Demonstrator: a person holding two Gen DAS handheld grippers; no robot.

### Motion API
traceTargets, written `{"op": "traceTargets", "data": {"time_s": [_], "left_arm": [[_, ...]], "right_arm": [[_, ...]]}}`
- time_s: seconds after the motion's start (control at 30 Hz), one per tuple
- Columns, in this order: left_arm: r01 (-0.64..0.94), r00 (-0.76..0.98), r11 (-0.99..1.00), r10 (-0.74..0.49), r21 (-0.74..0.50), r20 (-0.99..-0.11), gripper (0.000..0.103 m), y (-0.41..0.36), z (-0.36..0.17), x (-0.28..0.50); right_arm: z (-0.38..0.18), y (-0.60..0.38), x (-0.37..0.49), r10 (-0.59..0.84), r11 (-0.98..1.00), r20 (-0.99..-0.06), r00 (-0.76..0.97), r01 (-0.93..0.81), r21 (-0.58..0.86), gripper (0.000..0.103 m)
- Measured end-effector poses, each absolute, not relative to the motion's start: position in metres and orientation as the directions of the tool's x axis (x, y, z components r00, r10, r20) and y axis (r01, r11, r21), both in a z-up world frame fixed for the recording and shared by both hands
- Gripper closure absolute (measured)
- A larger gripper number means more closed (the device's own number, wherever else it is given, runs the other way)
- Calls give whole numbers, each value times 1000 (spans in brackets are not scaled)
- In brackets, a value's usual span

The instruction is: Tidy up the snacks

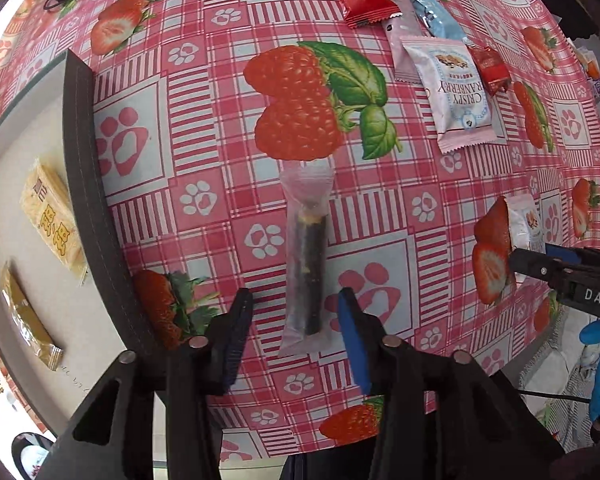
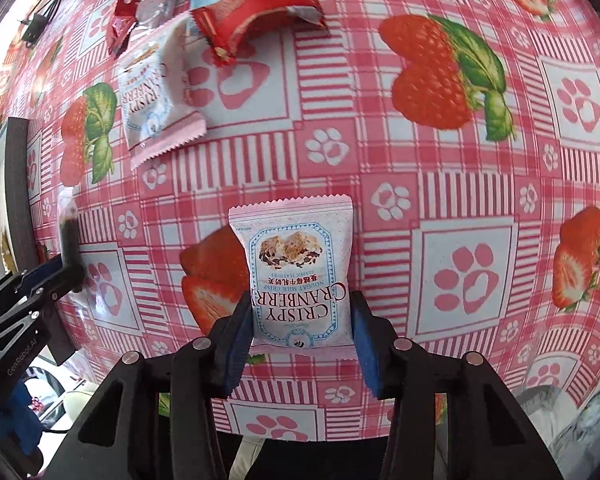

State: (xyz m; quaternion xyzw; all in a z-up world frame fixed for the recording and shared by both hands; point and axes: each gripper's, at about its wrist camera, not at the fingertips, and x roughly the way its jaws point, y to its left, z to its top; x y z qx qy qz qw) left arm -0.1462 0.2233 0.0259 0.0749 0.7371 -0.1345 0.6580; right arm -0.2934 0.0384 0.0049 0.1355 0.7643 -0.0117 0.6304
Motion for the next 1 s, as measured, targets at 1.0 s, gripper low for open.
{"op": "traceTargets", "data": {"time_s": [1.0], "left_arm": [[401,-132,916,60,2,-989,0,190,-16,-165]], "right_arm": [[-18,75,-297,76,973,-974,-215,231,25,0]]}}
